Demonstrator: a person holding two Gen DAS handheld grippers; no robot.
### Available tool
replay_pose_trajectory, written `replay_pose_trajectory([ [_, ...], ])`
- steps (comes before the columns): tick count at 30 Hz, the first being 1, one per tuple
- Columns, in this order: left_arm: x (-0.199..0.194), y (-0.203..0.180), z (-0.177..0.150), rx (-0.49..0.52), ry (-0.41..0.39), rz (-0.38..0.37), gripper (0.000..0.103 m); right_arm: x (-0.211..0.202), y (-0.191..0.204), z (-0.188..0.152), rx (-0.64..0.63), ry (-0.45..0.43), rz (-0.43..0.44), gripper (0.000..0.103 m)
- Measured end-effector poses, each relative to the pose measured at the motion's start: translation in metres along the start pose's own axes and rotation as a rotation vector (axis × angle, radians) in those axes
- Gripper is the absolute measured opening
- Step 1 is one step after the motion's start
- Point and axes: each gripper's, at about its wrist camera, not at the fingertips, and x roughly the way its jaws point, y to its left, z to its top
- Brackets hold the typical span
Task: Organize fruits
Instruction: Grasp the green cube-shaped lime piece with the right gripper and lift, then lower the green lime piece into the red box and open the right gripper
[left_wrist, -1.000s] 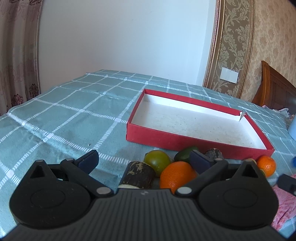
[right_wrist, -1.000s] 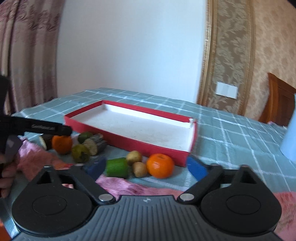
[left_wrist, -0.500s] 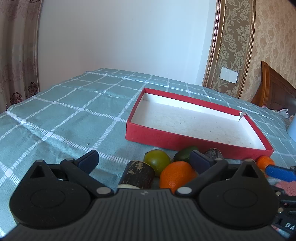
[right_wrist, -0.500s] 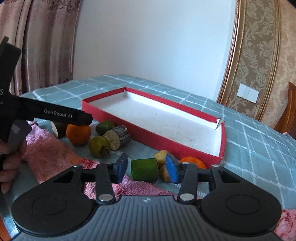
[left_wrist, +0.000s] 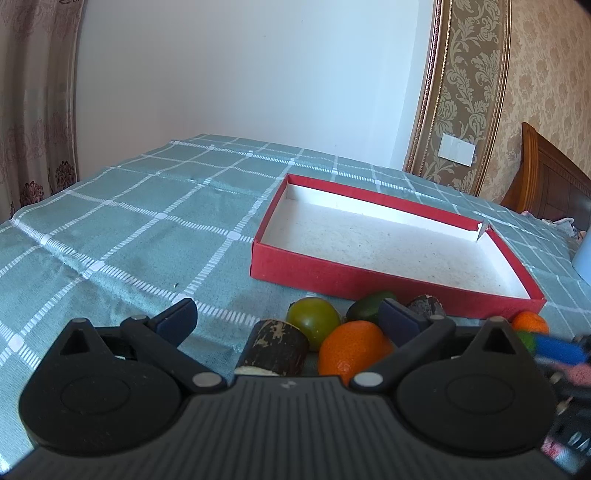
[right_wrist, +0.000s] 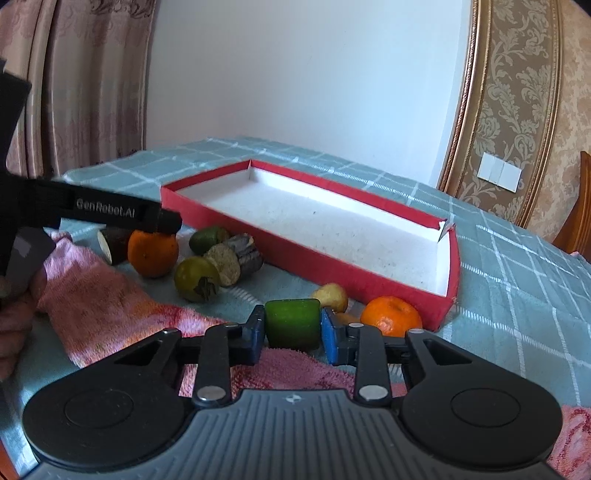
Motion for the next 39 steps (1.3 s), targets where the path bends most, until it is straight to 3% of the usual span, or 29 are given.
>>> replay_pose_trajectory([
  [7, 0.0, -0.001, -0.001, 0.0, 0.002, 0.001, 0.103, -0.001, -0.028, 0.035, 0.065, -0.109, -0.07, 0.031],
  [19, 0.001, 0.0, -0.001, -0.001, 0.009, -0.006, 0.103, 0.062, -0.075, 0.033, 0.228, 0.008, -0.16, 0.032],
  [21, 0.001, 0.001, -0.001, -0.006, 0.011, -0.009, 0.103, 0.056, -0.076, 0.029, 0.253, -0.004, -0.175, 0.039],
  [23, 0.001, 0.003, -0.001, -0.02, 0.014, -0.018, 0.103, 0.04, -0.075, 0.025, 0.284, -0.064, -0.186, 0.071],
  [25, 0.002, 0.005, -0.001, -0.035, 0.023, -0.029, 0.103, 0.022, -0.078, 0.019, 0.314, -0.151, -0.211, 0.091],
  [31, -0.021, 0.011, -0.006, 0.015, -0.061, -0.025, 0.103, -0.013, -0.082, 0.002, 0.401, -0.221, -0.227, 0.091],
  [39, -0.045, 0.012, -0.018, 0.125, -0.131, 0.024, 0.103, -0.029, -0.076, -0.028, 0.452, -0.212, -0.186, 0.092],
])
